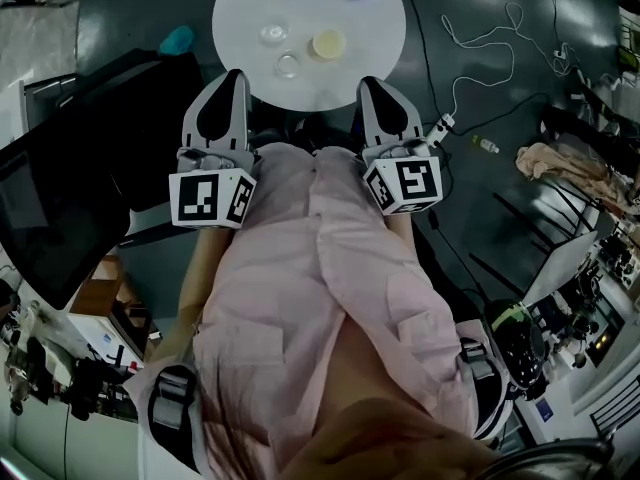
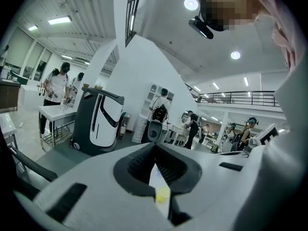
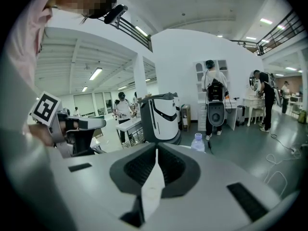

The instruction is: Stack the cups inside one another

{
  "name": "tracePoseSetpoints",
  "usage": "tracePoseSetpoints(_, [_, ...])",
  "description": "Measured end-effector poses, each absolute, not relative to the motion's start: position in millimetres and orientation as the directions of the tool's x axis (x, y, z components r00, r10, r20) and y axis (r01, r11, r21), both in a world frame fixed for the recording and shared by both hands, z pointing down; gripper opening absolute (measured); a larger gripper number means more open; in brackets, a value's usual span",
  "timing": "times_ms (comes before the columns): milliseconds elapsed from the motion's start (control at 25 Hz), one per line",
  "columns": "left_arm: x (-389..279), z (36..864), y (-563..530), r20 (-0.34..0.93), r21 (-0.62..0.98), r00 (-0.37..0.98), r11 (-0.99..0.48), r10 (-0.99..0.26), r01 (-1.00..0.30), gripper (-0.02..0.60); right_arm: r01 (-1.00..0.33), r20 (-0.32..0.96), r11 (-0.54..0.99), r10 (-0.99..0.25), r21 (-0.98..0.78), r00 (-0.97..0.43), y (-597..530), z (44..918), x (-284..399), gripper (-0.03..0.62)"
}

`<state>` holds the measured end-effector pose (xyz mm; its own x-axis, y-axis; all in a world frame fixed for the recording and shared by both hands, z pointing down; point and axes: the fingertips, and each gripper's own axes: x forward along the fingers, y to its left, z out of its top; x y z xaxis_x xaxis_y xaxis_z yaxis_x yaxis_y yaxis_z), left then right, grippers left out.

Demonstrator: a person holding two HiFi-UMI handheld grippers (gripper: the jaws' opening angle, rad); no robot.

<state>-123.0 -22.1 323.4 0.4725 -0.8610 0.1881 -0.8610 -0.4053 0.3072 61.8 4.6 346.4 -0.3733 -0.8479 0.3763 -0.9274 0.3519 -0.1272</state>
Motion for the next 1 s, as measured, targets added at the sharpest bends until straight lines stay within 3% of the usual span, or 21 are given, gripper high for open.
tracePoseSetpoints(520, [-112.3,324.8,-24.4,0.197,0.313,0.473,-0.402,-0.859,-0.860,0.015,-0.920,0.390,0.364,-0.834,-0.147,-0.392,-5.0,353.8,68.6,0.032])
tracePoseSetpoints(1000, [-77.4,312.6,-26.8,0.188,0.272,0.377,-0.321,-0.907,-0.907,0.016,-0.869,0.353,0.467,-0.794,-0.165,-0.495,-33.9,344.7,99.5,0.032])
